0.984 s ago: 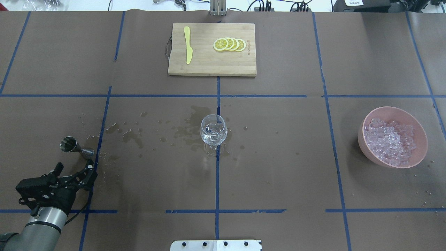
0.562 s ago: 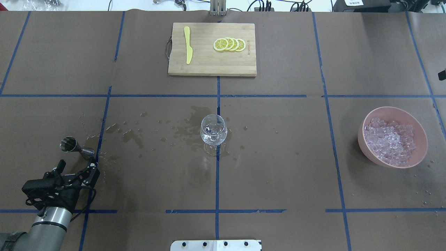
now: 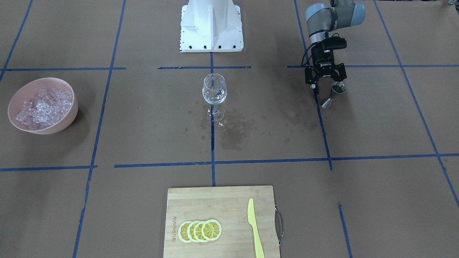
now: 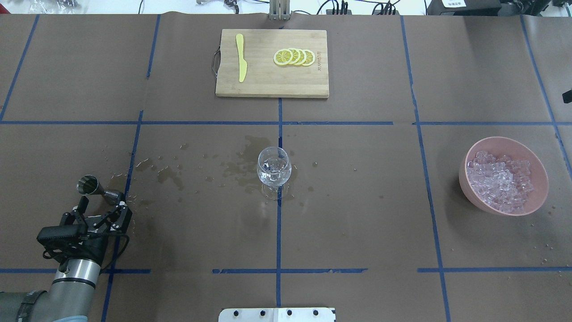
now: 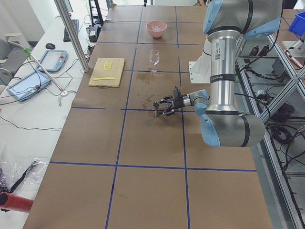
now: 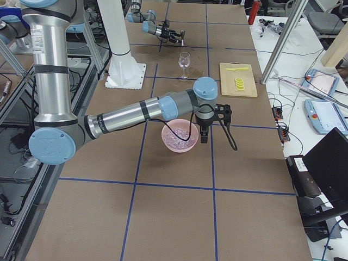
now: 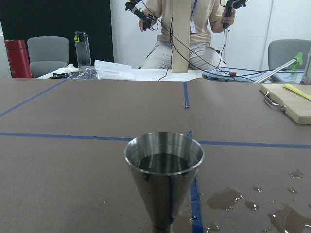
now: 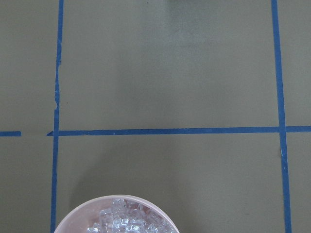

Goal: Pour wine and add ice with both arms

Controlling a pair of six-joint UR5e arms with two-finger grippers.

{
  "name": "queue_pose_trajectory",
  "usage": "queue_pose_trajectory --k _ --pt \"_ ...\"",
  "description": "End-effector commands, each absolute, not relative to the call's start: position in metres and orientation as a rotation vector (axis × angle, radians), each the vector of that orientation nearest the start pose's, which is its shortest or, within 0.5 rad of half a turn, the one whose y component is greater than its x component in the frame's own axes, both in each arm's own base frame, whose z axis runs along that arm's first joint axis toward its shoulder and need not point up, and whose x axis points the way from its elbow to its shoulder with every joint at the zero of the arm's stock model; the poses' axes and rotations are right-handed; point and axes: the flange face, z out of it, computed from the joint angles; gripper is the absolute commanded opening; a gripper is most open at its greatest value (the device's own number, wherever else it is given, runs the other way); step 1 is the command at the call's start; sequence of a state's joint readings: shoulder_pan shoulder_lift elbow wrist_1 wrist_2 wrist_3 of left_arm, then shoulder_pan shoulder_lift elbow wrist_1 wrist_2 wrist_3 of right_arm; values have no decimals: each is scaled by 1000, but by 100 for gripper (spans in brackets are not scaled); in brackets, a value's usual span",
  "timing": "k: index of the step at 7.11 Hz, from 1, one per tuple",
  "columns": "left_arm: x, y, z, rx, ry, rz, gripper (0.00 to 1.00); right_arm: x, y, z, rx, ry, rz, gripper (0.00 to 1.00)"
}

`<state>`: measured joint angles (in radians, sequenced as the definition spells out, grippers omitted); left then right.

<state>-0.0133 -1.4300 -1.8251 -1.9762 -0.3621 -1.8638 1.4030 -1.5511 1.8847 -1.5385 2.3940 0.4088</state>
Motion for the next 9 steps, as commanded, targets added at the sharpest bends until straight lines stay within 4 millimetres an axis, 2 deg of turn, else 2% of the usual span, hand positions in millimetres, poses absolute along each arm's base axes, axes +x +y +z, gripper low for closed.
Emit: queue_pose_trajectory --k 1,2,3,4,8,9 --pt "435 -249 522 1146 600 -610 94 -31 -491 469 85 -878 68 100" --pt "440 -252 522 1149 598 -616 93 -39 -486 456 68 -871 94 100" --pt "441 -252 523 1149 597 -615 88 -41 -485 455 64 -865 103 100" --pt "441 -252 524 1150 594 -613 78 -48 -485 455 56 -849 121 100" --pt "438 -255 529 1155 581 -613 55 -74 -479 434 33 -862 142 100" --pt "439 -254 529 1154 582 -612 50 -75 -478 432 35 -862 143 100"
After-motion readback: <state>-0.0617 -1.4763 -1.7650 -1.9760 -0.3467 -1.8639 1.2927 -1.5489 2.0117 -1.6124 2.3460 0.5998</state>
